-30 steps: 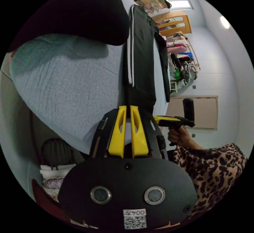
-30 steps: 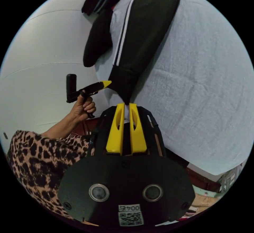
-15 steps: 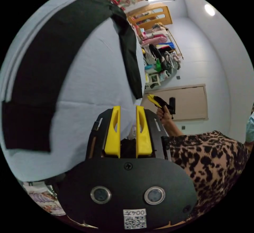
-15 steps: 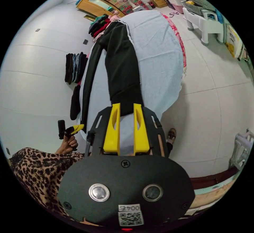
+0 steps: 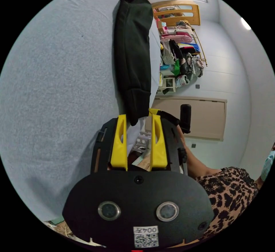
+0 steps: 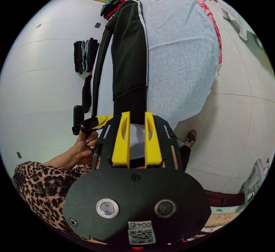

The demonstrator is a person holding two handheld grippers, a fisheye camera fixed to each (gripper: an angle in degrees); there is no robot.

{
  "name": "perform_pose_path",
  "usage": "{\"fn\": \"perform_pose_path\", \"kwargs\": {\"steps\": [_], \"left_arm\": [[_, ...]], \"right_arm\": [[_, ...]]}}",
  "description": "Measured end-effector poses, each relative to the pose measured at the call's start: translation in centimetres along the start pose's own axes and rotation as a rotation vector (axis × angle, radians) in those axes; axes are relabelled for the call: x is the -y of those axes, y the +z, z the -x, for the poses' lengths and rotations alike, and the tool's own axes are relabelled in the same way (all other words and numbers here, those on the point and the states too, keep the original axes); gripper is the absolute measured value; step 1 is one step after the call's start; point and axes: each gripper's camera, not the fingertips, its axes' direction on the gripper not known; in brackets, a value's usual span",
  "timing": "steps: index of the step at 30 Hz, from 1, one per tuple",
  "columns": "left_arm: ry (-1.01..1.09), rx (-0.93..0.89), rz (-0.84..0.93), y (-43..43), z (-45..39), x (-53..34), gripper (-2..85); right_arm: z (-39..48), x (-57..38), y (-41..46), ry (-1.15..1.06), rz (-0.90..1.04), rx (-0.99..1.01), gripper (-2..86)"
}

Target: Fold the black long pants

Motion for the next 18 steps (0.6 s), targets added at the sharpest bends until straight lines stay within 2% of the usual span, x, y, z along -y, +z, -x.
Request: {"fn": "perform_pose_path", "kwargs": {"steps": [5, 18], "left_arm": [[-0.010, -0.021, 0.012, 1.9, 1.0, 1.5, 5.2], [-0.056, -0.174, 0.108, 0.7, -2.1, -1.3, 2.9]], "right_arm": [[0.3, 0.3, 0.4, 0.042, 0.030, 0.056, 4.9], [12.0, -6.5, -6.6, -0.115, 0.048, -0.163, 4.2]]}}
